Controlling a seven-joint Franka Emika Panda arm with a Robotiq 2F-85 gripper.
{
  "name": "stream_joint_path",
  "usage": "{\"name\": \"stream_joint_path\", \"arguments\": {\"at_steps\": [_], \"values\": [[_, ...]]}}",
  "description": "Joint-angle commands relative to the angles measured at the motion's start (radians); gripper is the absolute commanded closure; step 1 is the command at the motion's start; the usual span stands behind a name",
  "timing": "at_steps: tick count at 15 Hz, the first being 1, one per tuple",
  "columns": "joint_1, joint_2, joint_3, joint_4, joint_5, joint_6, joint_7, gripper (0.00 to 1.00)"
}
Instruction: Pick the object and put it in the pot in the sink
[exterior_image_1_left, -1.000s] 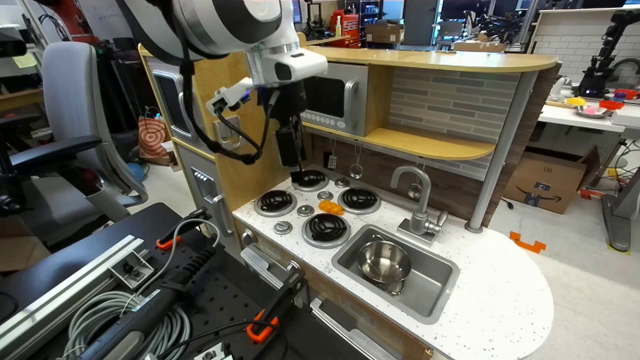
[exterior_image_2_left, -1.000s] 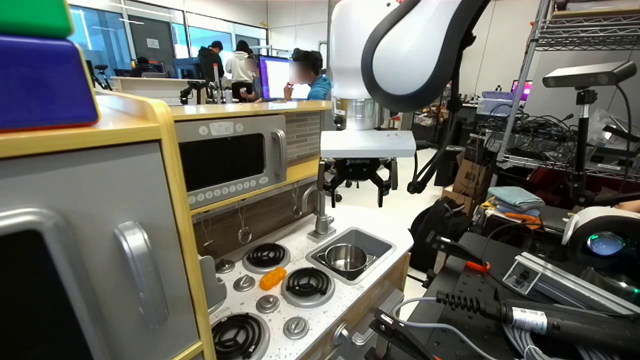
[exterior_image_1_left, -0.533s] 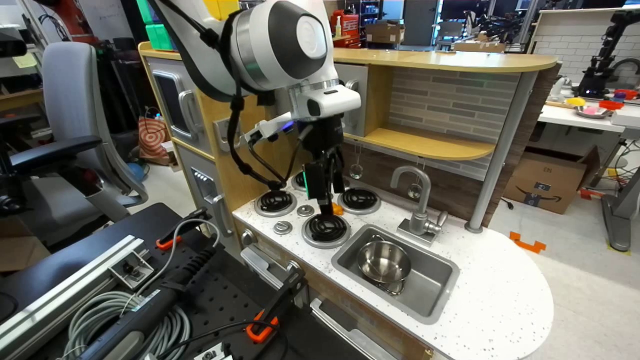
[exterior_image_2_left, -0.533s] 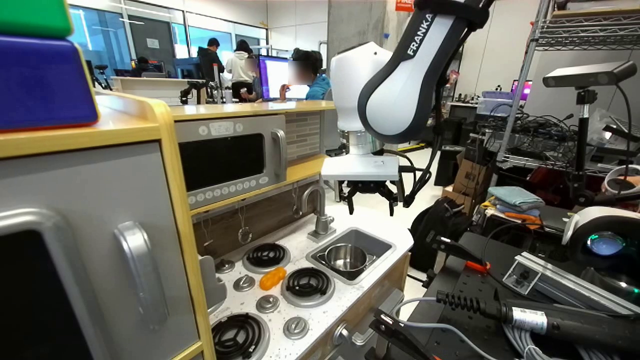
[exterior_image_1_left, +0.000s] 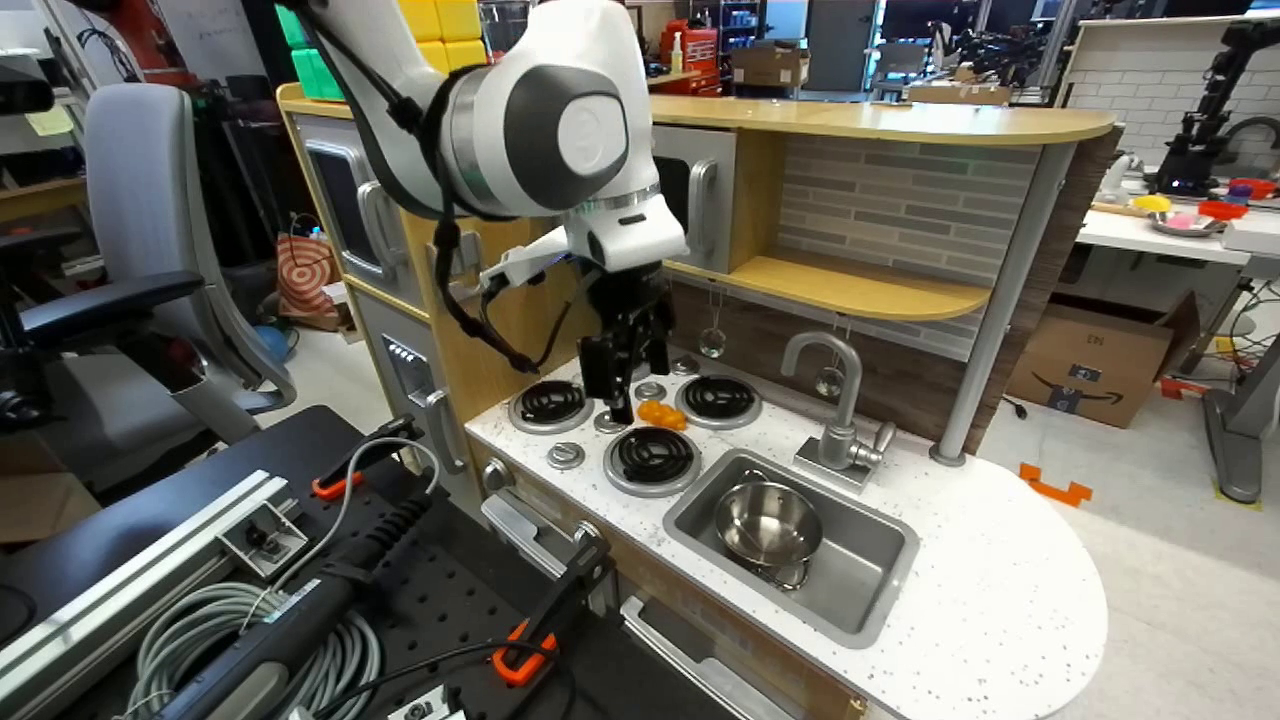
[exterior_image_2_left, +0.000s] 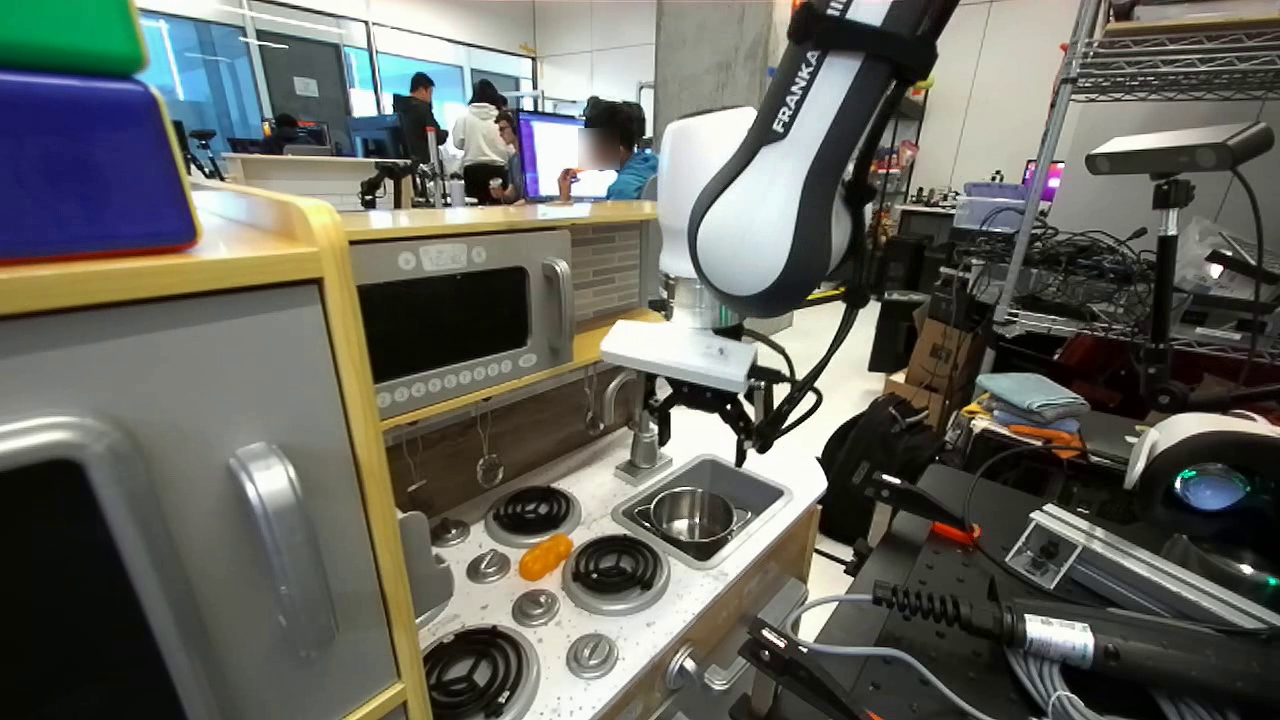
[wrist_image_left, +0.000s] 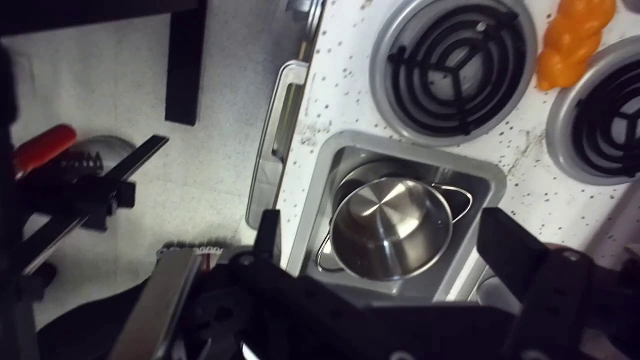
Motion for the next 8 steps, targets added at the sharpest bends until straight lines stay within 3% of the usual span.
{"name": "stream_joint_path", "arguments": {"at_steps": [1,8], "values": [[0.034,0.141,0.029,0.027,0.136,0.204,0.039,0.0],[0.09,0.36,0.075,0.145,0.381,0.513,-0.003,0.0]]}}
